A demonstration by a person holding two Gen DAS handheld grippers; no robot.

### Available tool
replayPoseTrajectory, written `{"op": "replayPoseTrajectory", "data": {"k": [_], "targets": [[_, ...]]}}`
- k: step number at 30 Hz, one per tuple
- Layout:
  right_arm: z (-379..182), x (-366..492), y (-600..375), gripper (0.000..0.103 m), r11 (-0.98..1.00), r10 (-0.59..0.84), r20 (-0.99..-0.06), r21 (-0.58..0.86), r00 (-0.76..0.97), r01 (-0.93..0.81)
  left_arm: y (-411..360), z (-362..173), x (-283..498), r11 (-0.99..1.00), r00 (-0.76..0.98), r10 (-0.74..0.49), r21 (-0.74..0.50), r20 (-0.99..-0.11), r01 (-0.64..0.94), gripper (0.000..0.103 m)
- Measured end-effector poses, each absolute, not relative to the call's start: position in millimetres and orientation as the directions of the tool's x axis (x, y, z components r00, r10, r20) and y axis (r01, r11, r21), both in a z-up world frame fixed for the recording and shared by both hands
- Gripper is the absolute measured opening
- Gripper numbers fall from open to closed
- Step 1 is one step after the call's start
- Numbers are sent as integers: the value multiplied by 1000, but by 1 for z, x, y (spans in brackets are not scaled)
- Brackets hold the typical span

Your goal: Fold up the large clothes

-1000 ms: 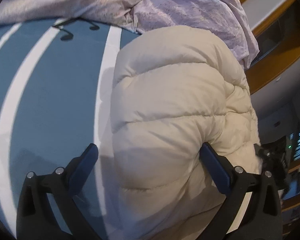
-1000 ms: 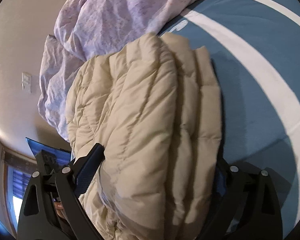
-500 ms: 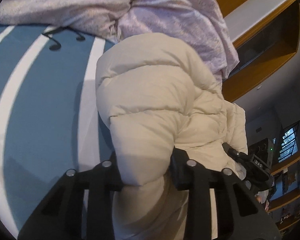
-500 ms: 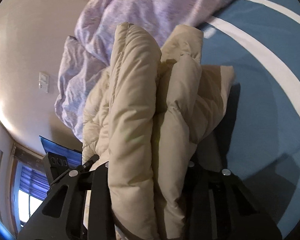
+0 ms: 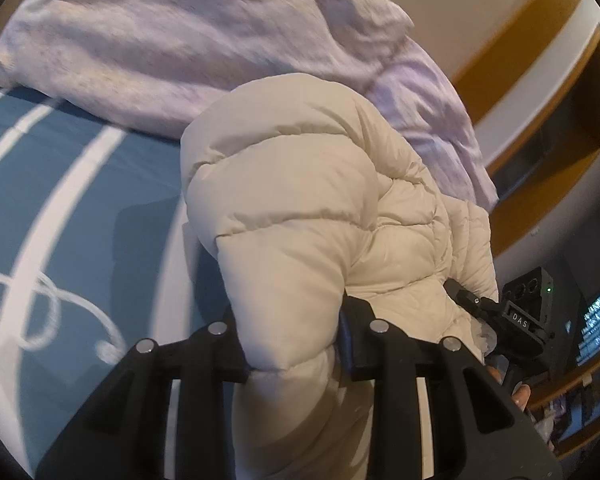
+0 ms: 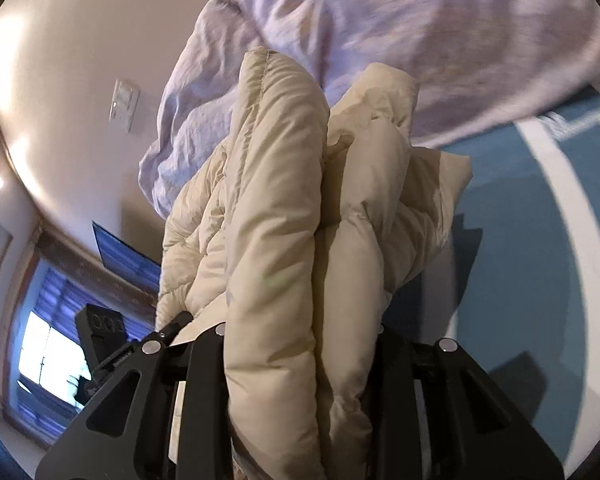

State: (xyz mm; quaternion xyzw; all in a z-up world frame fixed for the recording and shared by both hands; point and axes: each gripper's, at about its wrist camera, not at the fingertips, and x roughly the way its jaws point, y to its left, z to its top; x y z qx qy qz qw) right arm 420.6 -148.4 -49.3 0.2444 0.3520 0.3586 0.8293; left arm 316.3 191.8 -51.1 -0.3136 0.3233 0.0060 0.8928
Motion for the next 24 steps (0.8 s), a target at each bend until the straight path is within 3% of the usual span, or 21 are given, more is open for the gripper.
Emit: {"op": "replayPoseTrajectory", "data": {"k": [9, 11, 15, 17, 19, 24], "targets": [[-81, 455, -109, 28, 719, 689, -507, 567, 518, -401, 220, -79, 333, 857, 767, -86, -440, -636, -269, 33], [-88, 458, -108, 33, 739, 667, -527, 556, 526, -380, 220, -84, 334, 878, 763, -59, -397, -643, -266, 35], [-93, 456, -109, 44, 775, 624, -571, 540, 533, -329, 208, -91, 340, 920, 732, 46, -257, -680, -296, 46], [-87, 449, -111, 59, 812, 576, -596, 495, 560, -308, 203, -86, 339, 930, 717, 94, -196, -691, -311, 53], [-76, 436, -118, 65, 846, 526, -597, 442, 606, -299, 199, -78, 334, 937, 708, 157, -123, -688, -328, 60], [-41, 407, -126, 67, 906, 414, -546, 320, 728, -275, 194, -60, 321, 932, 707, 297, 32, -642, -362, 77]]}}
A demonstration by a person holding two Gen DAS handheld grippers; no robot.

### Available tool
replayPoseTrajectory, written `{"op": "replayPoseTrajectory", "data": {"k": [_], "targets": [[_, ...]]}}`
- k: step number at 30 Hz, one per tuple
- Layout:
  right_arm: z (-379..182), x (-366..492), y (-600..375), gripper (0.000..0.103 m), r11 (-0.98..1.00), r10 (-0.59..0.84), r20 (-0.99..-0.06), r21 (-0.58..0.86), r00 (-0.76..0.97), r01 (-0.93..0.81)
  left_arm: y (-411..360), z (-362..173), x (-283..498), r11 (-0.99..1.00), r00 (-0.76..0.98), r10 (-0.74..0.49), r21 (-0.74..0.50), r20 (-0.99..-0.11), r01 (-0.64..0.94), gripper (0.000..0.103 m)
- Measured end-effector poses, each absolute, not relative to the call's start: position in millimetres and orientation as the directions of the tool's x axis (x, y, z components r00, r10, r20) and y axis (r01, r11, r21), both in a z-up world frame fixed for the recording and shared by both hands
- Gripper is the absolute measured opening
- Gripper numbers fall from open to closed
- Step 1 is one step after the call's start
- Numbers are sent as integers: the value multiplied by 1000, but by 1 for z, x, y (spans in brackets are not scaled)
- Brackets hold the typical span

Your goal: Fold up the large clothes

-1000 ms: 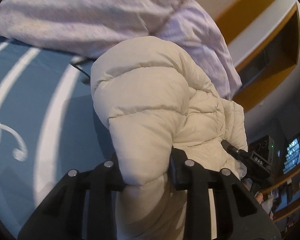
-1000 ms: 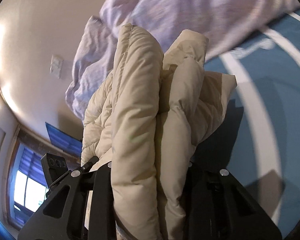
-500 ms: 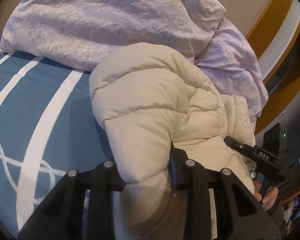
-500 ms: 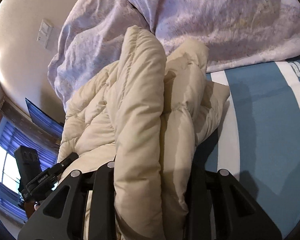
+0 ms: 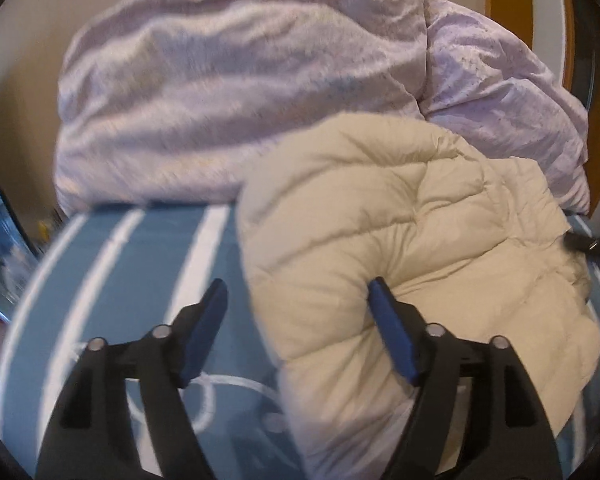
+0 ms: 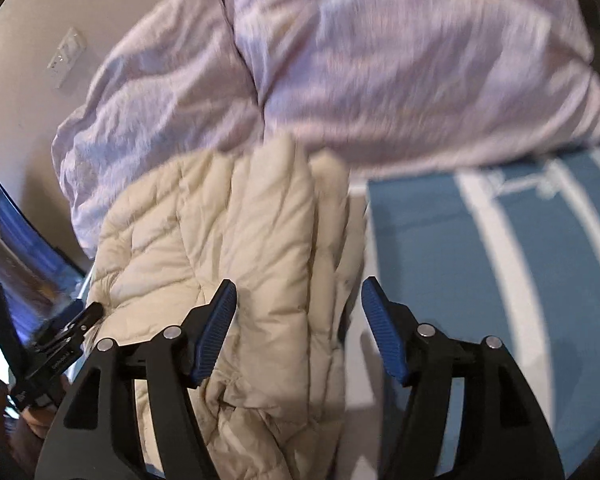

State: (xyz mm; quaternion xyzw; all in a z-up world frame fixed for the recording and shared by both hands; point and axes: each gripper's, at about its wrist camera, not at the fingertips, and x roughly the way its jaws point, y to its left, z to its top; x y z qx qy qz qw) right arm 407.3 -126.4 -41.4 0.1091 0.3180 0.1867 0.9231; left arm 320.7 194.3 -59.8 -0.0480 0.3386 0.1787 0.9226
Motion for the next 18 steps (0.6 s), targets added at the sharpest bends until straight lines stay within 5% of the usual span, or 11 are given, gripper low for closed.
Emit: {"op": "replayPoseTrajectory", "data": {"k": [10, 18], "targets": [[-21, 406, -49, 52, 934, 320, -503, 27, 803, -356, 185, -36, 344, 923, 724, 310, 13, -616, -384, 82], [-62, 429, -43, 52, 950, 207, -556, -83, 805, -302, 176, -60, 382, 916, 679, 353, 90, -643, -391, 83]]}}
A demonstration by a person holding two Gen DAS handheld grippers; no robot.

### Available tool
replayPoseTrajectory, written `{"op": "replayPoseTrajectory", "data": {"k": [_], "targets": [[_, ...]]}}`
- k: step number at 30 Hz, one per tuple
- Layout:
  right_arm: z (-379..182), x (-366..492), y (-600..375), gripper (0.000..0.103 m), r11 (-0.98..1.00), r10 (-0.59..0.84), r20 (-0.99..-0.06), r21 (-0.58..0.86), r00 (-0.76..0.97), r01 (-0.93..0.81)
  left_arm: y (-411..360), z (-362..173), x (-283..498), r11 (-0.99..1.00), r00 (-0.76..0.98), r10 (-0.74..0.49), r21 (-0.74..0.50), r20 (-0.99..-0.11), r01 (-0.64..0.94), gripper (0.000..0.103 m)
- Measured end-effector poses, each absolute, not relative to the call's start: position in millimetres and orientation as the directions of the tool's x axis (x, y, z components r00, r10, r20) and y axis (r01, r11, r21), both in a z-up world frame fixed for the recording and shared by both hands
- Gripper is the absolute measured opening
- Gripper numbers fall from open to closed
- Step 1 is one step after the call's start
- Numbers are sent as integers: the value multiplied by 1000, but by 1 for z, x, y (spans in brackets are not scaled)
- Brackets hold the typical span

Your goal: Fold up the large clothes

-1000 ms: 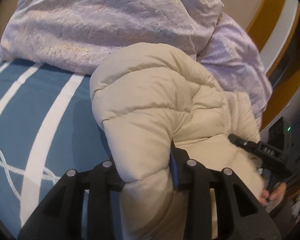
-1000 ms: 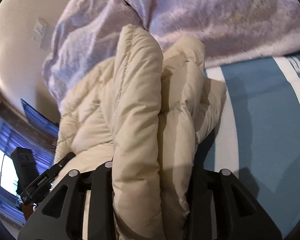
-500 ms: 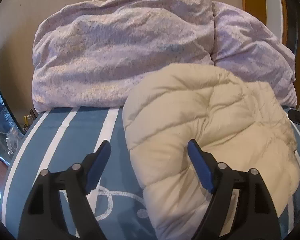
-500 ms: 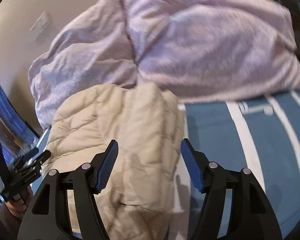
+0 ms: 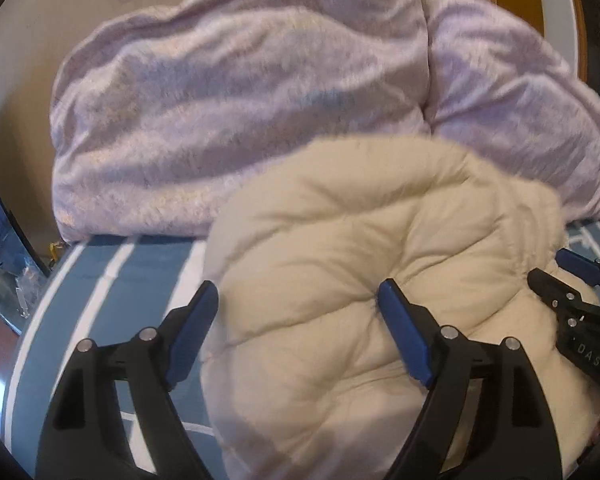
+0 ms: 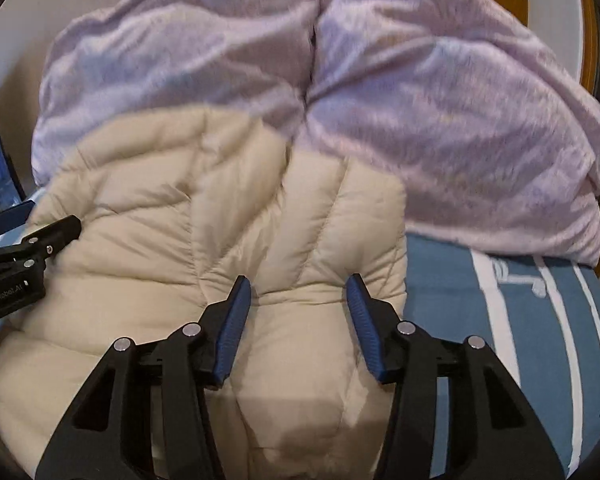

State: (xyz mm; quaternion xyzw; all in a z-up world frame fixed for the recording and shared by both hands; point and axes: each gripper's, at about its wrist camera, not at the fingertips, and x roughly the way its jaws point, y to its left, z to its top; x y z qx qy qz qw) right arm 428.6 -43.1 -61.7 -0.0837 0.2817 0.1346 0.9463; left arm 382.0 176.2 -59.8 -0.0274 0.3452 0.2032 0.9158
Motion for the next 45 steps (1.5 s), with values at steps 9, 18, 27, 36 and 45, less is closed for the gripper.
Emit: {"op": "replayPoseTrajectory", "data": {"k": [9, 18, 27, 36, 45], "targets": [[-79, 439, -52, 52, 959, 215, -603, -19, 768, -283, 180, -84, 392, 923, 680, 343, 96, -648, -374, 91], [-89, 438, -53, 53, 960, 211, -601, -23, 771, -280, 190, -102, 400, 923, 655, 313, 58, -688, -381, 101], [-91, 444, -53, 55, 961, 208, -622, -15, 755, -278, 186, -104, 406, 916, 626, 346, 109, -699, -385, 101], [-91, 462, -50, 56, 963, 208, -636, -1, 743, -270, 191, -106, 411, 916, 617, 344, 108, -708, -387, 101], [-75, 438, -59, 78, 972, 169, -623, -24, 764, -235, 179, -87, 380, 904, 642, 374, 108, -669, -414, 101]]}}
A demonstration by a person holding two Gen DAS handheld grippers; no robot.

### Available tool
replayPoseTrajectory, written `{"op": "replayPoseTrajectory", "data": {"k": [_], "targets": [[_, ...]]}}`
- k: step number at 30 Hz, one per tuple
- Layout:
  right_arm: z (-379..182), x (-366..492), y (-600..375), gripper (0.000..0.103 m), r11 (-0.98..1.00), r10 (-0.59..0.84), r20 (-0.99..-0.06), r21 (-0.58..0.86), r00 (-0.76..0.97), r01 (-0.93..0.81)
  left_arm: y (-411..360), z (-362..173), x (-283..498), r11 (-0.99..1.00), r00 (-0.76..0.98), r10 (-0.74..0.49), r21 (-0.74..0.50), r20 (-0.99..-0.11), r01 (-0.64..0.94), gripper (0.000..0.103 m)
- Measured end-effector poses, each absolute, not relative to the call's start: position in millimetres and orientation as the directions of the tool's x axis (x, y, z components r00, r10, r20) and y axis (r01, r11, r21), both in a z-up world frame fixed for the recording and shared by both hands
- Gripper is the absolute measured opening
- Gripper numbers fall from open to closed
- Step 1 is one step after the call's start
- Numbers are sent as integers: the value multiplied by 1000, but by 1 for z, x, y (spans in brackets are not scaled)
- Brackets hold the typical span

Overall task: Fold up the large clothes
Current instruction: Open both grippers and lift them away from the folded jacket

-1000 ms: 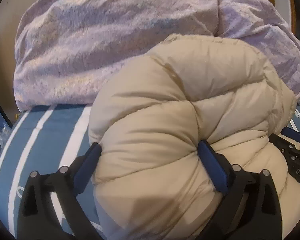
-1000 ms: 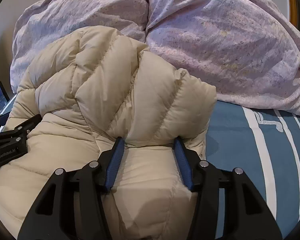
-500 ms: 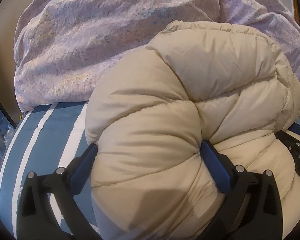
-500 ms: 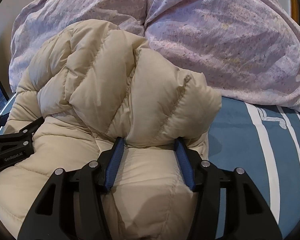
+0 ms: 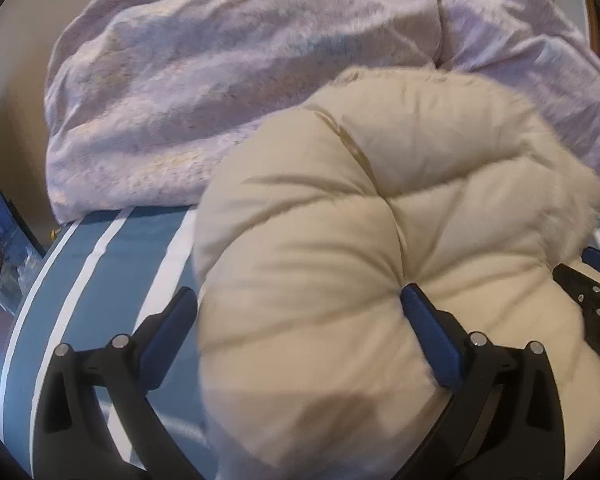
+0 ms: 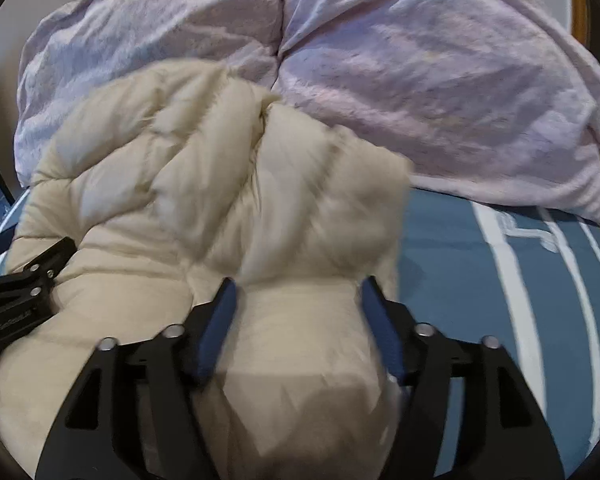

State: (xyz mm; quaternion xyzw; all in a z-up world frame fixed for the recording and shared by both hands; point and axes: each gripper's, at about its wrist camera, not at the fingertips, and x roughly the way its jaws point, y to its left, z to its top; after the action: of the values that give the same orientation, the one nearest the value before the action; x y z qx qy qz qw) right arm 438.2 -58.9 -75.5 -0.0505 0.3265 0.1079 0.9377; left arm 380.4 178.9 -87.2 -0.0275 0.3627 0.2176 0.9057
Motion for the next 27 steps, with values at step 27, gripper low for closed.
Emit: {"op": "replayPoseTrajectory", "data": {"k": [27], "targets": [[-47, 215, -95, 102, 968, 238, -598, 79, 765, -239, 107, -44, 170, 931, 722, 166, -136, -671, -340, 101]]}}
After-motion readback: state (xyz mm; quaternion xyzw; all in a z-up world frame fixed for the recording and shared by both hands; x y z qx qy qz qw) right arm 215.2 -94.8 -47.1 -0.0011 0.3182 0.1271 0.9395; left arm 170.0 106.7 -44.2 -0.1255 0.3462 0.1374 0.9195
